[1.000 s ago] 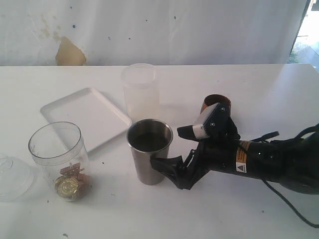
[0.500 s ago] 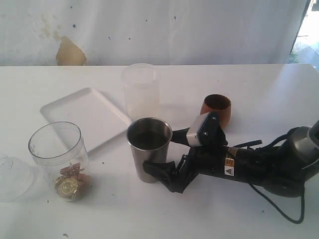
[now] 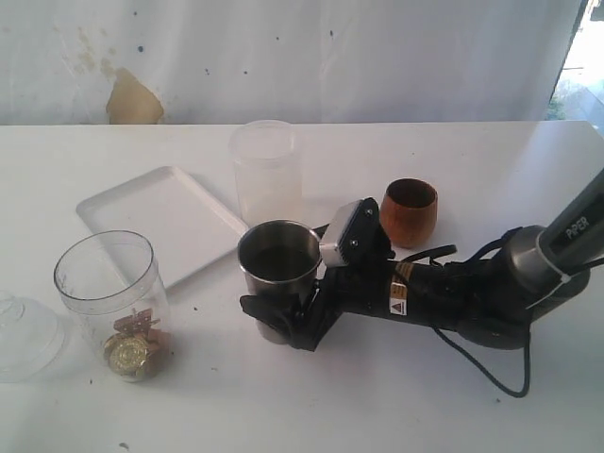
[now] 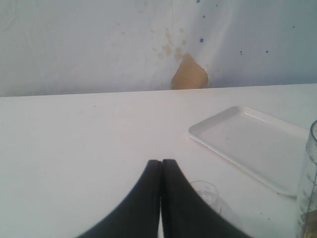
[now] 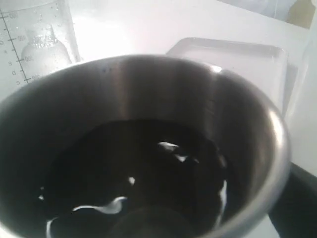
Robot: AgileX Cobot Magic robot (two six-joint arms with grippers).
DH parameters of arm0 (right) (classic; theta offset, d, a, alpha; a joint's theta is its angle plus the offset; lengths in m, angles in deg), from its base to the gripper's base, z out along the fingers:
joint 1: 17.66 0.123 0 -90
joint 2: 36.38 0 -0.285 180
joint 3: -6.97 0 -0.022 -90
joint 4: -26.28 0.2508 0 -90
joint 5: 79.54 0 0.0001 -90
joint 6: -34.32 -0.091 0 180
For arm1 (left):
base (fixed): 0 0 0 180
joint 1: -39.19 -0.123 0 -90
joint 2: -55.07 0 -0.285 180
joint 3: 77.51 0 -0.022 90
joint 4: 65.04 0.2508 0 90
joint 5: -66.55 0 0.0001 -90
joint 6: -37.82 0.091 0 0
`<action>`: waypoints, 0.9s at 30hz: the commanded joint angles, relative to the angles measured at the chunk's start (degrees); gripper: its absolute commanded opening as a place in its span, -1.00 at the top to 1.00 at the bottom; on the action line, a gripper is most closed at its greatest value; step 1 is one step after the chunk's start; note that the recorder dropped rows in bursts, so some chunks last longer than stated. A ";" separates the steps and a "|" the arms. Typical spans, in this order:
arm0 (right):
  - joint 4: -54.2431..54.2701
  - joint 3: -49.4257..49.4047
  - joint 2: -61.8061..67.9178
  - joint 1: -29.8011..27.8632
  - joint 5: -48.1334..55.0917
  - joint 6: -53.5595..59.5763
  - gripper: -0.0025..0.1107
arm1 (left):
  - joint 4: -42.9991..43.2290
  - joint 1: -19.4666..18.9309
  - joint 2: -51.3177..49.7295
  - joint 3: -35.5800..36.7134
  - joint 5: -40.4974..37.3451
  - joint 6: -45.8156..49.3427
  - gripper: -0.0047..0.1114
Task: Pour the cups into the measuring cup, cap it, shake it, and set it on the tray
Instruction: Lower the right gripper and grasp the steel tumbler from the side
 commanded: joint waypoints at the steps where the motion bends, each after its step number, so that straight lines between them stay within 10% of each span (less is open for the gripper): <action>1: 0.19 1.33 1.63 0.59 -0.24 0.63 -0.87 | 0.01 0.29 0.26 0.25 0.68 -0.20 0.91; 27: 0.19 1.57 2.78 0.59 -4.72 0.63 -0.87 | 0.01 0.29 0.26 0.25 0.68 -0.20 0.91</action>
